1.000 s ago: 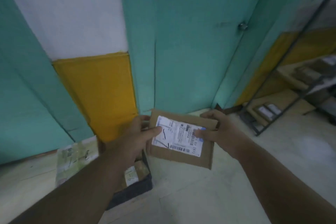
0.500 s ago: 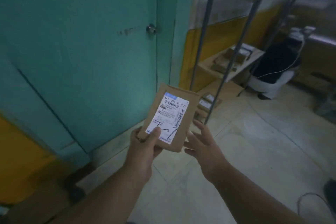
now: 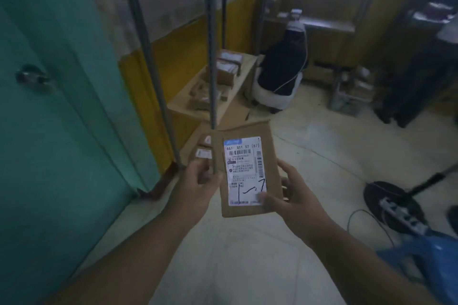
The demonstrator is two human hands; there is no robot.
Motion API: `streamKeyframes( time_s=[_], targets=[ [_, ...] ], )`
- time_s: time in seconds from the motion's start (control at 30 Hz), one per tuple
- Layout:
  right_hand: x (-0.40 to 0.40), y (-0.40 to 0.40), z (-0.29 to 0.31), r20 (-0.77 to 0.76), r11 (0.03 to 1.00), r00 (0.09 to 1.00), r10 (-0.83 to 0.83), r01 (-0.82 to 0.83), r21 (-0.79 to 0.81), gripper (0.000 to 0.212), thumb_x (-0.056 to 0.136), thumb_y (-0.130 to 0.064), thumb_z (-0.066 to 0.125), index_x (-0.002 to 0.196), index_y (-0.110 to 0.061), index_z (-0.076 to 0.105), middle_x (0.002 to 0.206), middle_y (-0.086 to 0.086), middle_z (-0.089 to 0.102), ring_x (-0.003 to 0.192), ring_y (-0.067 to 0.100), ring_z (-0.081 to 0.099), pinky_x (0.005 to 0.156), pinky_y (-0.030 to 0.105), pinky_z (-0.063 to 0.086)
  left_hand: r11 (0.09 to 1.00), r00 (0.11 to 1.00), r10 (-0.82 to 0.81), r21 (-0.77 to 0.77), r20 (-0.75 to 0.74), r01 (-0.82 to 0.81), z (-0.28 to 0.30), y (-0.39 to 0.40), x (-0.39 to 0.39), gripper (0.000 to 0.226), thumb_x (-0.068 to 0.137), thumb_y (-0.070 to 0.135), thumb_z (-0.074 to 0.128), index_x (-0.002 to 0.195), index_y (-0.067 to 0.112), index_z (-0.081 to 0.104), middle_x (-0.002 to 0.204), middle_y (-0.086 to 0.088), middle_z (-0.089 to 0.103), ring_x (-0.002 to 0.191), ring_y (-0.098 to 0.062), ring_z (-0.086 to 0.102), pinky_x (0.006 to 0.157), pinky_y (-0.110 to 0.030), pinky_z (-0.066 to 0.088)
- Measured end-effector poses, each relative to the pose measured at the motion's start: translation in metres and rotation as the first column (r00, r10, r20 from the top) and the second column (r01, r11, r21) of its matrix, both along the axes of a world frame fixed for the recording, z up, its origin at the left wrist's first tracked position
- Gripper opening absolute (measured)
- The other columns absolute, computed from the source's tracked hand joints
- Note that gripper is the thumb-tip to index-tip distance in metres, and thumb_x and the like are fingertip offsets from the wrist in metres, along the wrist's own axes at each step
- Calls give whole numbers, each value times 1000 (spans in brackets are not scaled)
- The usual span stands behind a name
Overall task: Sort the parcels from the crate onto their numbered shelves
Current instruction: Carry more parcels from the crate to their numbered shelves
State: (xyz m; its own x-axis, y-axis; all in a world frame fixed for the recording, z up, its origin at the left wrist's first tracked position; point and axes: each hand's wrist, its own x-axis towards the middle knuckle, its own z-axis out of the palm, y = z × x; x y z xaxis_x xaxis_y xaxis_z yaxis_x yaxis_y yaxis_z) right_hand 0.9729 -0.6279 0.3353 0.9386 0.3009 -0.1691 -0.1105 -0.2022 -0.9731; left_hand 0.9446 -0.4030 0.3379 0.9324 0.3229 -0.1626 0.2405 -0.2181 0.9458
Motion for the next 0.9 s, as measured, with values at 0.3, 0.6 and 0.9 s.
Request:
streamKeyframes(
  time_s=[0.3,0.6,0.9],
  targets=[
    [210,-139,-18,38,995,995,-89,91,-45,74,80,-33,83,138,-56,42,129,-9,66,114,17,67,93,45,58,973,987,-159,173,16,154,-19,-130,239,57,88,47,65,139,32,44,126,16,57,105,-4,57,87,-38,54],
    [438,-161,-6,55,998,998,31,-28,-47,72,84,-23,81,137,-54,45,120,-5,70,109,17,69,91,44,59,985,997,-61,161,41,53,-15,-143,426,79,71,70,64,138,37,40,129,17,54,107,-3,58,94,-43,53],
    [661,-140,-12,42,998,998,55,-54,-44,76,82,-23,82,136,-59,43,126,-10,67,113,15,67,93,45,57,968,996,-54,248,66,36,-1,-128,640,67,69,67,55,129,38,46,125,14,60,107,-7,60,92,-45,54]
  ],
)
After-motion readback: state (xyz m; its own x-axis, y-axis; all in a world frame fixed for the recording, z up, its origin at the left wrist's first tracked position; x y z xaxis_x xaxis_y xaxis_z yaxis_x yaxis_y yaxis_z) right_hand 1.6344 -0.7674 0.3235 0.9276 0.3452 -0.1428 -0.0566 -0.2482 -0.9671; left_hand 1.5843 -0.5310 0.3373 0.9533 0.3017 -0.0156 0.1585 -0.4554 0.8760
